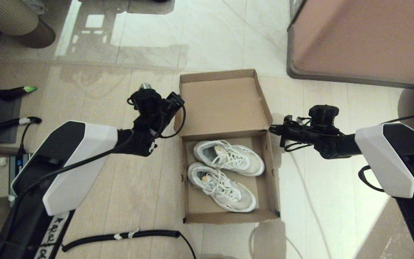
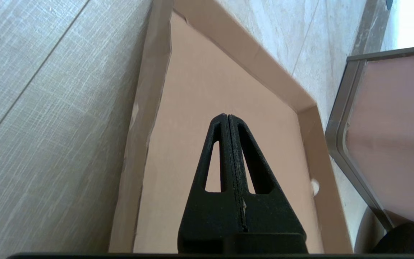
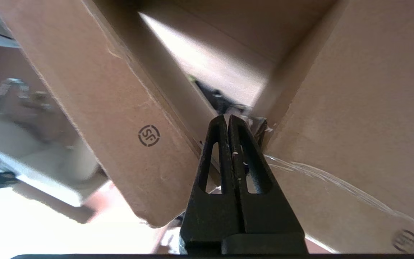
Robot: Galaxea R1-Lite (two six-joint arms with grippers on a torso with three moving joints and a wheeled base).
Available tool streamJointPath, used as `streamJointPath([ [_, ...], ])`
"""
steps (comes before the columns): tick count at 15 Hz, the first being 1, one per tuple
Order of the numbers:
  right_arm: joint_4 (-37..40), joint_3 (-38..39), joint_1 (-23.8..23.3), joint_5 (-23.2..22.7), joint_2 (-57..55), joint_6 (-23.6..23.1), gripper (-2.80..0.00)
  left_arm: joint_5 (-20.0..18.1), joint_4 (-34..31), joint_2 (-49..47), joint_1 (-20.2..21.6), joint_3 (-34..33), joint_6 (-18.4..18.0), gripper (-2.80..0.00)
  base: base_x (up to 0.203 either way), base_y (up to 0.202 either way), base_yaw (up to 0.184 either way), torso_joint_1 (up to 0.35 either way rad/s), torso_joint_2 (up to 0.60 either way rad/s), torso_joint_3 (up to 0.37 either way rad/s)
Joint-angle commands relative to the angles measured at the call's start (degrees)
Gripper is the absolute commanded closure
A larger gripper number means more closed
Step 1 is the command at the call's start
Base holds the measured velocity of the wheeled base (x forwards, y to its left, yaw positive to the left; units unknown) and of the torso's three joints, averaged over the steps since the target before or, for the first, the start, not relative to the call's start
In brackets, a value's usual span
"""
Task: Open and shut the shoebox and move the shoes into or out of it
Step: Close the shoe box
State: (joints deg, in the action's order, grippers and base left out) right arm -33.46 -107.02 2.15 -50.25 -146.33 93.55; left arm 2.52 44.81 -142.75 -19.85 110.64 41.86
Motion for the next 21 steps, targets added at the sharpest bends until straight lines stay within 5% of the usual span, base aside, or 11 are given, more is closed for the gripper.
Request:
streamJointPath([
  [1, 0.1, 5.6, 0.2, -0.3, 2.8, -3.4, 0.00, 0.4, 0.3, 0.4, 0.2, 0.0, 0.2, 0.00, 0.000, 0.000, 0.000, 0.000, 0.00, 0.000],
  [8, 0.1, 15.7, 0.4, 0.2, 8.3, -8.3, 0.00, 1.6, 0.3, 0.3, 1.1, 0.0, 0.2, 0.00, 0.000, 0.000, 0.000, 0.000, 0.00, 0.000],
  [18, 0.9, -4.4, -0.2, 7.7, -1.5, -10.7, 0.00, 1.8, 2.2, -0.6, 2.2, 0.0, 1.6, 0.00, 0.000, 0.000, 0.000, 0.000, 0.00, 0.000],
  [21, 0.8, -5.6, -0.2, 7.8, -4.2, -15.2, 0.00, 1.8, 2.3, -0.7, 2.0, 0.0, 1.6, 0.00, 0.000, 0.000, 0.000, 0.000, 0.00, 0.000],
])
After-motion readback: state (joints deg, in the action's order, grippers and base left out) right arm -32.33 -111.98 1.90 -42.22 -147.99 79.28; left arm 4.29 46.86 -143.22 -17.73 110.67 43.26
